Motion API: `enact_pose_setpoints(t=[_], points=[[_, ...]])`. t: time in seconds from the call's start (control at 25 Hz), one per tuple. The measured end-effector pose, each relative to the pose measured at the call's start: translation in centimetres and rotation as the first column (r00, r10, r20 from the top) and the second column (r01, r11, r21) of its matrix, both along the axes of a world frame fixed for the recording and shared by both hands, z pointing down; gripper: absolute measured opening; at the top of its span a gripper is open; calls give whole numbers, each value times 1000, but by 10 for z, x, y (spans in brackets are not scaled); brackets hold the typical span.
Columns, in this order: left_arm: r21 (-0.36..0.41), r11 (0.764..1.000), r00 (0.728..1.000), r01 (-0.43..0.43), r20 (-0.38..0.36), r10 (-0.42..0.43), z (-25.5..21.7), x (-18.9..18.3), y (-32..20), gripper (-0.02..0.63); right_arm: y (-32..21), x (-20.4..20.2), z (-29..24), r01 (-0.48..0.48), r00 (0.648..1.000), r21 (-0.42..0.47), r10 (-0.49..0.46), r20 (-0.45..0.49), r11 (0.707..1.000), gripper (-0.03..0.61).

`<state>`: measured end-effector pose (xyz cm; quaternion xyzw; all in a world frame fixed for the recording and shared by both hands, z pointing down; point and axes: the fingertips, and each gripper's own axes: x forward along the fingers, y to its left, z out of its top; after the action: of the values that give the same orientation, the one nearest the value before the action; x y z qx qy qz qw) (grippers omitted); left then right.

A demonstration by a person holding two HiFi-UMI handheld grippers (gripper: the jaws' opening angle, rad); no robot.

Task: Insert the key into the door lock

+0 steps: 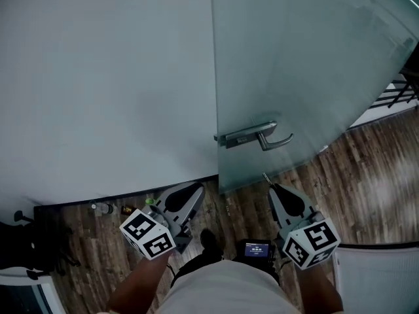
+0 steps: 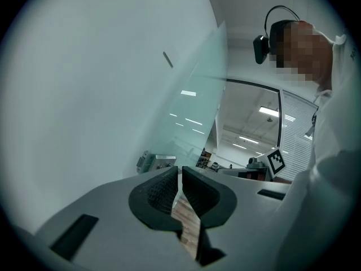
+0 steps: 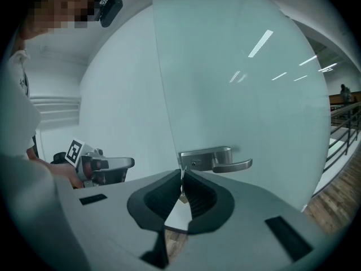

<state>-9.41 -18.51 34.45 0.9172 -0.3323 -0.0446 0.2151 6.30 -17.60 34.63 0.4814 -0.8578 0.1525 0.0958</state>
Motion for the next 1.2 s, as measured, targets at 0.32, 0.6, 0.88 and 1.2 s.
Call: enact_pose_setpoints(t=[0.32, 0.6, 0.88, 1.2], points=[[23, 1000, 1000, -6, 17, 6, -3, 2, -36, 20, -15, -11, 1, -7, 1000, 0, 7, -9, 1000, 23], [83, 997, 998, 2, 61, -7, -13, 16, -73, 134, -34, -13, 0, 32, 999, 12, -32, -12, 999, 23], [155, 988, 996, 16, 82, -29, -25, 25, -105, 136, -54, -20, 11, 63, 998, -5, -63, -19, 998, 23], [208, 978, 995, -2, 101, -19, -33, 37, -128, 135, -78, -30, 32, 65, 998, -46, -65, 3, 997, 23]])
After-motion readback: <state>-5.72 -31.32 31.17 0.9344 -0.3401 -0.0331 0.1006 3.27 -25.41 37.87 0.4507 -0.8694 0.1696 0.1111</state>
